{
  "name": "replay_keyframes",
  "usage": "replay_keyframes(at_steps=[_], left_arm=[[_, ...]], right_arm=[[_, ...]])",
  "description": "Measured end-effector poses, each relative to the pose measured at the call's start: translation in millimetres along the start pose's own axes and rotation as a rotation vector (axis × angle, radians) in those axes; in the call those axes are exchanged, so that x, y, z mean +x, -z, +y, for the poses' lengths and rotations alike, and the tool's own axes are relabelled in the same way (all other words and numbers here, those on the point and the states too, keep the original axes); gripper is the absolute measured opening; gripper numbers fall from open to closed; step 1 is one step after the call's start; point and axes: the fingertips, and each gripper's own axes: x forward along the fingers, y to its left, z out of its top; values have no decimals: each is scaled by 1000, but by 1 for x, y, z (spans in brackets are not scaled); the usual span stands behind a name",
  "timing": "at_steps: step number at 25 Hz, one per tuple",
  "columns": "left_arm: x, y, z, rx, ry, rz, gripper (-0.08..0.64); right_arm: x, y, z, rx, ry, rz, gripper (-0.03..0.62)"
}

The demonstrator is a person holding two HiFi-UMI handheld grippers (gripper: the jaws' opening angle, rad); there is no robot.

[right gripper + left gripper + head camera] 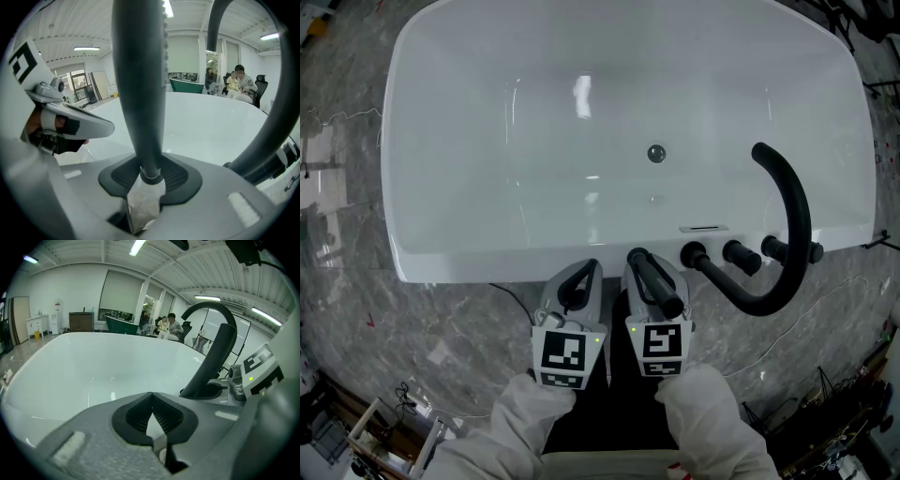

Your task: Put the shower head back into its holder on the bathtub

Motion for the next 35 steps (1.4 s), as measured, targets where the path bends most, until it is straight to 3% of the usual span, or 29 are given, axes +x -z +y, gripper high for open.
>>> replay_keyframes(at_steps=[23,35], left_arm=[[-6,8,10,-19,7,7,0],[-5,10,4,-5,28,20,0]], right_arm=[[5,3,-1,-19,33,13,138],[10,9,0,26,35,52,141]])
